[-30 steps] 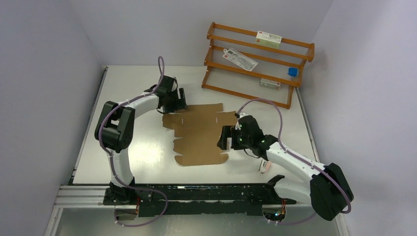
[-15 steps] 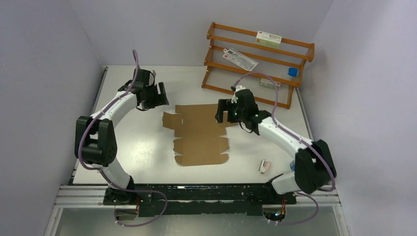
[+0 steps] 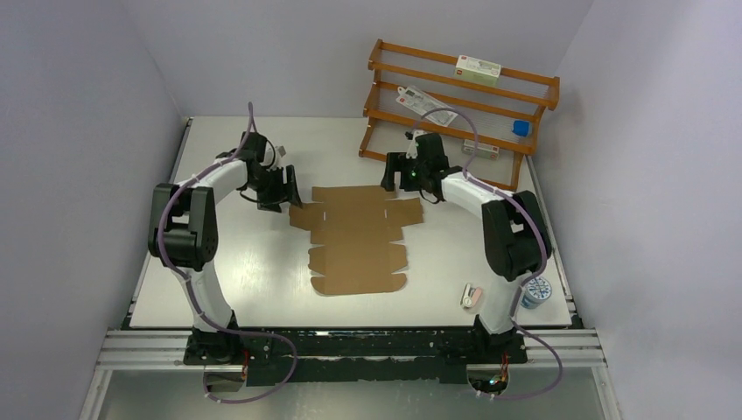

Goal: Fold the paper box

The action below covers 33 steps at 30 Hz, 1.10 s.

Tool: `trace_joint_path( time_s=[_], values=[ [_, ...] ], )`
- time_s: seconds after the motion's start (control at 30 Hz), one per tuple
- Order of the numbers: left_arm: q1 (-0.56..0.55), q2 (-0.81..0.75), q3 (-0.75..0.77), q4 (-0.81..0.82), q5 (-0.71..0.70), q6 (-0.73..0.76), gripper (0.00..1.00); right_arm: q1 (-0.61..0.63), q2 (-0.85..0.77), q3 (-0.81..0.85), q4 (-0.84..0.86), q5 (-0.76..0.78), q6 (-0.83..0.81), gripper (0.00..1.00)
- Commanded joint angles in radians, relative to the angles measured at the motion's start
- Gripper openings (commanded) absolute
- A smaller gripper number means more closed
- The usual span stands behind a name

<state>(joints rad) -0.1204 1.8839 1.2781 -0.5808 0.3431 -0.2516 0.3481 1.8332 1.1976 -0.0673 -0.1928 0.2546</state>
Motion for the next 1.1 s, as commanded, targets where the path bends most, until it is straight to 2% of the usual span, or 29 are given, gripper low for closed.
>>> trace_joint_path(
  time_s=[0.0, 0.23, 0.4, 0.57, 0.8, 0.9, 1.07],
  values=[
    [-0.001, 0.053, 0.096, -0.036, 0.073, 0.029, 0.72, -0.004, 0.073, 0.069, 0.034, -0.04, -0.04, 0.89],
    [-0.001, 0.101, 0.092, -0.024, 0.125, 0.054, 0.63, -0.005, 0.186, 0.133, 0.033, -0.043, -0.065, 0.85],
    [-0.001, 0.105, 0.088, -0.011, 0.144, 0.062, 0.6, -0.007, 0.234, 0.158, 0.042, -0.088, -0.075, 0.74],
    [-0.002, 0.112, 0.076, -0.012, 0.136, 0.077, 0.6, -0.021, 0.248, 0.142, 0.061, -0.147, -0.076, 0.54],
    [0.0, 0.059, 0.113, -0.031, 0.077, 0.111, 0.63, -0.051, 0.2, 0.072, 0.125, -0.228, -0.084, 0.16],
    [-0.001, 0.015, 0.121, -0.013, 0.079, 0.1, 0.64, -0.052, 0.169, 0.045, 0.142, -0.239, -0.102, 0.02],
    [-0.023, -0.008, 0.155, 0.017, 0.079, 0.088, 0.65, -0.054, 0.125, 0.002, 0.176, -0.259, -0.107, 0.0]
  ],
)
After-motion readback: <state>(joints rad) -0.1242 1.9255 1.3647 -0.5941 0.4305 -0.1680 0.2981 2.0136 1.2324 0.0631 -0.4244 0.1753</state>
